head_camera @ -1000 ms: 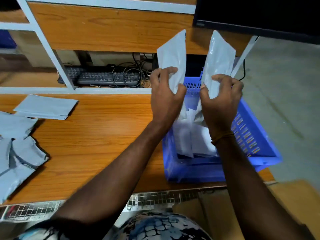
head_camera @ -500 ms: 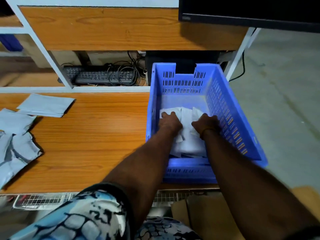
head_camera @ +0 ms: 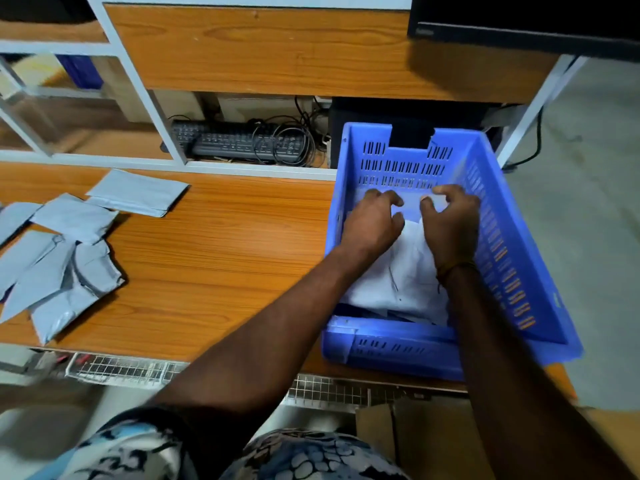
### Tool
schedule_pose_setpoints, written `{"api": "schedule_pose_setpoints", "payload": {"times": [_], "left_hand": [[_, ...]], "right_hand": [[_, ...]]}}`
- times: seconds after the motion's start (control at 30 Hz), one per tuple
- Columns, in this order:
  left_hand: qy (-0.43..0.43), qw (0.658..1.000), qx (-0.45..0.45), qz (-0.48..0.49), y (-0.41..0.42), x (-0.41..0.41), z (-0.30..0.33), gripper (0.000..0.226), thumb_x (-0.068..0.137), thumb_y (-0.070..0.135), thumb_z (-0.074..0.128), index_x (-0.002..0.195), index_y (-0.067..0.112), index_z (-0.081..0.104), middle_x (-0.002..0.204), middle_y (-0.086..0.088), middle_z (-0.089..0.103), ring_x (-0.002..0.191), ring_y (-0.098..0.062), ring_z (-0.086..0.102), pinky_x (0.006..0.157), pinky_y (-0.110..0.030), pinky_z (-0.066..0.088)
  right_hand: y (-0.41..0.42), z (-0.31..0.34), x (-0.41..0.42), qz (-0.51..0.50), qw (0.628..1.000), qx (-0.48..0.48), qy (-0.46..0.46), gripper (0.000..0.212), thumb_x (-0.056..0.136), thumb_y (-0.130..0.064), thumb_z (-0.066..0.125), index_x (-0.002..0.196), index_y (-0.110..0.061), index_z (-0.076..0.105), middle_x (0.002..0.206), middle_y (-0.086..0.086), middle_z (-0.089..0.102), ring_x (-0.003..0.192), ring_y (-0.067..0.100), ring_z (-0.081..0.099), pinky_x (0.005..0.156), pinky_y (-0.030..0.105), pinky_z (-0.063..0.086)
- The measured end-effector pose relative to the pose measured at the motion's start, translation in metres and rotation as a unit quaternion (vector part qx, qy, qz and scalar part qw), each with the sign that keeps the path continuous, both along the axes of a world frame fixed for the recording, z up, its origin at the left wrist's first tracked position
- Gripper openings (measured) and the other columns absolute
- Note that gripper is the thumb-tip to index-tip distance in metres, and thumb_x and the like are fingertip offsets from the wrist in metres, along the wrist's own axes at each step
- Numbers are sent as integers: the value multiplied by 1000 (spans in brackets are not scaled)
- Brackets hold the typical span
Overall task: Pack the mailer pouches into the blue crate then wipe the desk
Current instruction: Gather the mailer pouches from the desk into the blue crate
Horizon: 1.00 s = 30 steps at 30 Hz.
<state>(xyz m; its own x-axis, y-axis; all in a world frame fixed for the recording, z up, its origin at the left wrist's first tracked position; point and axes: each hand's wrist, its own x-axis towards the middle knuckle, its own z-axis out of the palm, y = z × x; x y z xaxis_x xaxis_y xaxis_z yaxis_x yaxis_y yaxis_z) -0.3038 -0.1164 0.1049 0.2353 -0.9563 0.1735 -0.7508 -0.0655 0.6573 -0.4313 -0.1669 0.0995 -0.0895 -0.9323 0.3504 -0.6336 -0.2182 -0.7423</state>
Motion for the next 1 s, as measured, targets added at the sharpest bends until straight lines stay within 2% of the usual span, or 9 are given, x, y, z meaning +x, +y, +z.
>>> {"api": "schedule_pose_setpoints", "payload": {"times": [0.07,0.13,0.27,0.43,0.5,0.63,0.7,0.8,1.0], "left_hand": [[43,994,-102,-14,26,14,16,24,89,17,61,112,16,68,114,-6,63,104,-20,59,90,-30,48],[67,982,-175,-1,58,34,31,20,89,14,60,108,15,69,107,-2,65,92,-13,59,79,-19,47],[96,972,-198,78,127,90,31,18,92,13,60,107,18,70,104,5,68,79,-10,62,66,-20,48],[91,960,-162,208,212,168,5,18,97,22,58,112,24,68,100,11,67,77,-6,61,64,-29,49],[96,952,-151,247,235,187,-3,18,98,25,57,113,26,67,99,13,67,73,-8,61,62,-33,49],[89,935,-144,311,288,232,-14,17,99,29,57,112,28,67,97,13,66,68,-8,60,57,-28,44],[97,925,-138,341,311,255,-18,16,98,28,58,111,28,68,94,14,66,69,-8,61,58,-29,45],[109,912,-129,373,342,288,-22,16,96,28,59,110,30,67,91,13,68,64,-5,62,55,-28,44],[120,903,-106,398,391,350,-28,19,97,26,58,113,26,67,92,12,67,55,0,57,51,-18,39]], "right_hand": [[13,16,10,28,994,-93,-46,20,85,-21,62,102,-14,68,102,10,64,95,20,58,77,17,40],[32,29,29,58,987,-128,-78,15,86,-17,62,100,-15,68,99,6,64,86,2,53,73,8,39],[77,36,82,169,973,-117,-104,17,89,-19,61,103,-16,69,98,6,64,84,-7,52,70,11,47],[138,33,162,328,937,-81,-93,17,90,-18,63,107,-18,67,101,1,61,83,4,59,68,10,46],[155,28,187,369,924,-67,-75,18,91,-21,63,109,-22,67,102,-3,59,80,7,61,68,14,48],[202,18,249,439,897,-29,-34,19,92,-28,63,111,-27,65,105,-6,58,71,10,63,67,26,52],[226,12,279,467,884,-8,-19,20,93,-29,62,112,-28,65,108,-5,57,71,12,63,67,36,54],[257,2,320,496,868,18,-8,19,92,-28,63,111,-30,64,110,-5,57,74,13,63,68,41,55],[302,-18,388,504,861,54,31,20,93,-30,63,113,-30,64,112,-3,57,78,11,62,69,34,56]]}}
